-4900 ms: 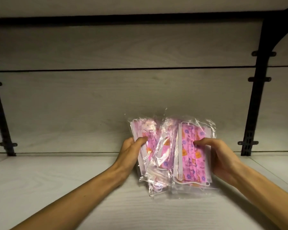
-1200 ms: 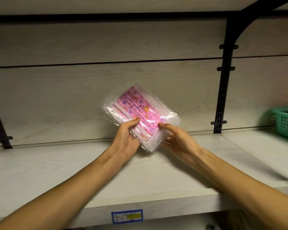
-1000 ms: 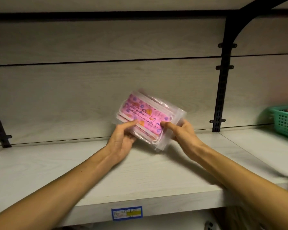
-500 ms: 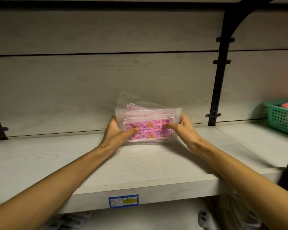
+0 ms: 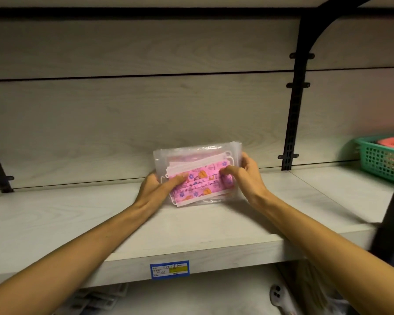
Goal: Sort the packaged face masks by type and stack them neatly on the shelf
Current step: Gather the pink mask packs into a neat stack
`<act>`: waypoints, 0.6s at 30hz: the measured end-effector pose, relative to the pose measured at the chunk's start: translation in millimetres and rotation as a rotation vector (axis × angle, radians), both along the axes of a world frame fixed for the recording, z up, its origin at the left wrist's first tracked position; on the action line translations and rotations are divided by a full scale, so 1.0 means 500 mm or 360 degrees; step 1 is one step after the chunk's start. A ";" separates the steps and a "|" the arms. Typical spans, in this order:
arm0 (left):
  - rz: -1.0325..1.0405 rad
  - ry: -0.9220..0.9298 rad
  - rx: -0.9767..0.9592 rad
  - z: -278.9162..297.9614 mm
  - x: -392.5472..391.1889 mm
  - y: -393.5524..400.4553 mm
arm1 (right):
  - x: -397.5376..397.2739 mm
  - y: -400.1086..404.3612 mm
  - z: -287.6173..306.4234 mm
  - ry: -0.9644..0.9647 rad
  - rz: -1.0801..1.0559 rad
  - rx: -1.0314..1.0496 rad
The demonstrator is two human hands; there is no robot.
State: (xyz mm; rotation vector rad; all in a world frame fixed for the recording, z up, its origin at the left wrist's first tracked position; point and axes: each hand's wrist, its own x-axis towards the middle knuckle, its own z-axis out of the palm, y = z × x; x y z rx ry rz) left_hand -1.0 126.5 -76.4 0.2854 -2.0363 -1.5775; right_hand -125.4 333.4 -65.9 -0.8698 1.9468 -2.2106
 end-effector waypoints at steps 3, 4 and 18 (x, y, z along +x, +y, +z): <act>0.0129 0.0225 0.0021 0.013 0.004 0.009 | 0.006 0.006 -0.005 0.0074 0.0034 0.0030; 0.0118 0.0263 0.0023 0.016 0.006 0.013 | 0.009 0.006 -0.004 0.0108 0.0035 0.0052; -0.0126 0.0232 0.0402 0.003 0.049 0.014 | 0.050 0.044 -0.022 0.0070 0.0146 0.0171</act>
